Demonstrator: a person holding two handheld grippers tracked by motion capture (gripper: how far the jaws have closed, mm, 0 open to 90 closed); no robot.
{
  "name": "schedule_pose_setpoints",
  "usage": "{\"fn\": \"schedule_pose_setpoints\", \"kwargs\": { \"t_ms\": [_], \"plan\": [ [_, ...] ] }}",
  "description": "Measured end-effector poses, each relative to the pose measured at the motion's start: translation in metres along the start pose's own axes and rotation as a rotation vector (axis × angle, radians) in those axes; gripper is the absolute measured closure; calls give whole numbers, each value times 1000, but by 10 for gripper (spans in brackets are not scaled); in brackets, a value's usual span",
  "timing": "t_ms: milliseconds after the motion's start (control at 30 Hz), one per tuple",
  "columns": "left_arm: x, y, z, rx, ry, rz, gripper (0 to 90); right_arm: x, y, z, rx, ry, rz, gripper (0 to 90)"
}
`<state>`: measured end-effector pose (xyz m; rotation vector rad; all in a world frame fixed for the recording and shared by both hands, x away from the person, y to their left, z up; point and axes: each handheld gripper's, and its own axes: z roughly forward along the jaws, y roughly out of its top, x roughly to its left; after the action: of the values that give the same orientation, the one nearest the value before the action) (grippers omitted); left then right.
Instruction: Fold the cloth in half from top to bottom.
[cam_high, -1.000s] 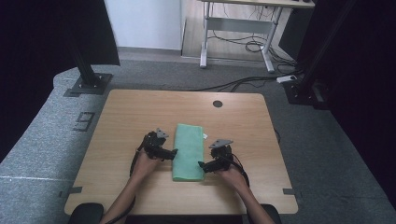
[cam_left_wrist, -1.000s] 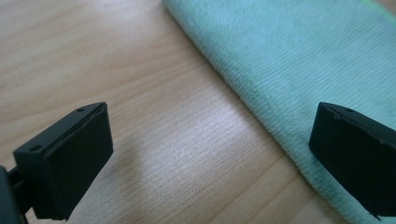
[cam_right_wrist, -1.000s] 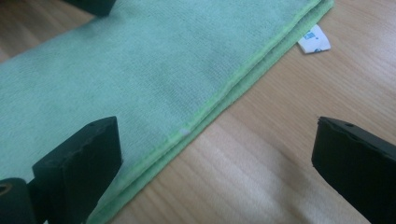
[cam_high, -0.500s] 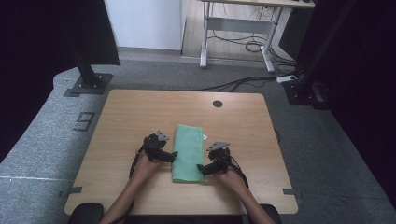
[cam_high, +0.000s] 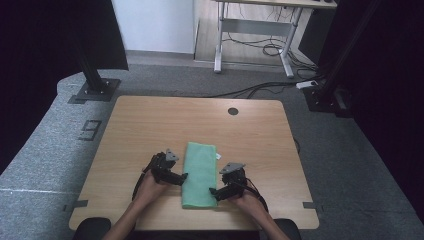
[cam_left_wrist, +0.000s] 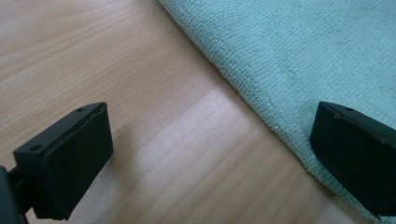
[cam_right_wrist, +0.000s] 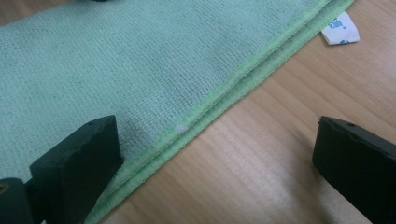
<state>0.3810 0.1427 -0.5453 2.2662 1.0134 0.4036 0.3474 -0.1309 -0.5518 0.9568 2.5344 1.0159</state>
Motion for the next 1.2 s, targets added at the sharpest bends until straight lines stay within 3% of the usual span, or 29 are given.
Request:
{"fn": "schedule_pose_setpoints", "kwargs": {
  "t_ms": [233, 400, 567, 967, 1200],
  "plan": [
    [3, -4, 2, -23, -22, -32, 0, -5, 6, -2, 2, 32, 2, 34],
    [3, -4, 2, -23, -24, -31, 0, -21, 18, -5, -32, 28, 44, 37],
    [3, -4, 2, -22, -24, -29, 0, -38, 31, 0, -26, 8, 69, 59],
    [3, -4, 2, -22, -25, -29, 0, -63, 64, 20, -32, -14, 76, 331],
    [3, -4, 2, -23, -25, -30, 0, -77, 80, 30, -19, 2, 97, 497]
  ]
}}
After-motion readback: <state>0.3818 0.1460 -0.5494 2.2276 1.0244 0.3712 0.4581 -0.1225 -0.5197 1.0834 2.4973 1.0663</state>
